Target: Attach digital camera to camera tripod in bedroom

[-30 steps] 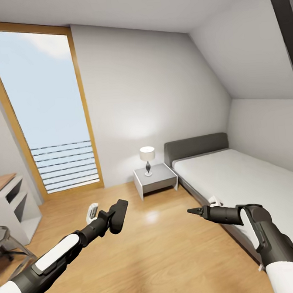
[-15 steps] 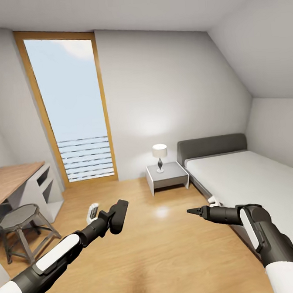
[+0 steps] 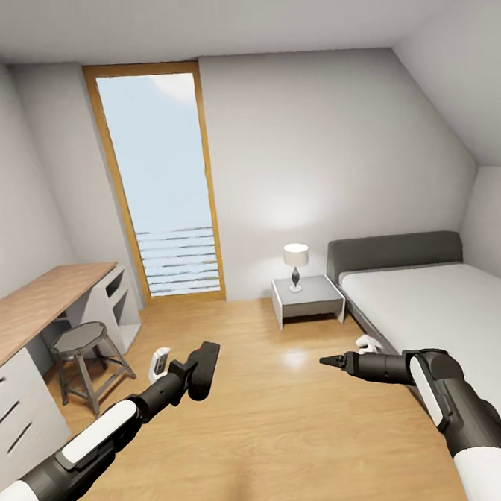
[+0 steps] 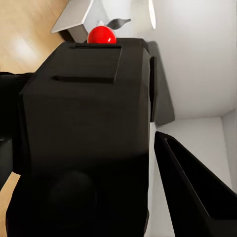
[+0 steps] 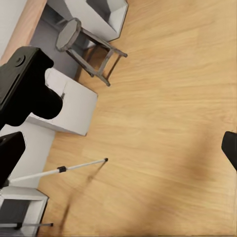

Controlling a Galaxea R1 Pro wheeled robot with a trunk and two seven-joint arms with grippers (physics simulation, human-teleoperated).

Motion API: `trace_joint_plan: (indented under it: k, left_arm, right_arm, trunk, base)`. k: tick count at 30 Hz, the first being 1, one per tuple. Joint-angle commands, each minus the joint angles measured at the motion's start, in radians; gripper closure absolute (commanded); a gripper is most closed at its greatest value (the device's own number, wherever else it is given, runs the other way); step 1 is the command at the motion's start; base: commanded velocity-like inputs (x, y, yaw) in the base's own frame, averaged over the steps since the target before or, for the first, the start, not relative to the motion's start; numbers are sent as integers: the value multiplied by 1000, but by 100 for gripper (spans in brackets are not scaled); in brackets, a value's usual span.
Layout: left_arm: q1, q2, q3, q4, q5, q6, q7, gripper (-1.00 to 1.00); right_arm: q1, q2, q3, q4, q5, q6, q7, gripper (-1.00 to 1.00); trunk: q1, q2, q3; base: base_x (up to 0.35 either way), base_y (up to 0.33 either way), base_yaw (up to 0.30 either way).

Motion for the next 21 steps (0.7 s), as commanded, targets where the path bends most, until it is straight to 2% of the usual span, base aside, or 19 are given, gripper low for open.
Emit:
trace_joint_plan:
  k: [1, 12, 21]
  left_arm:
    - [-1, 1, -2, -2, 4, 0, 2, 100]
    - [-1, 6, -2, -19, 4, 0, 1, 100]
    - [-1, 15, -2, -65, -4, -1, 2, 100]
  right_arm:
    - [0, 0, -1, 0, -5, 8, 0, -100]
    - [0, 0, -1, 0, -4, 8, 0, -100]
    - [0, 0, -2, 1, -3, 7, 0, -100]
  trunk:
    - [0, -1, -1]
    - [0, -1, -1]
    - [0, -1, -1]
  base:
    - [-213, -226, 278]
    - [-252, -182, 278]
    - [-331, -38, 278]
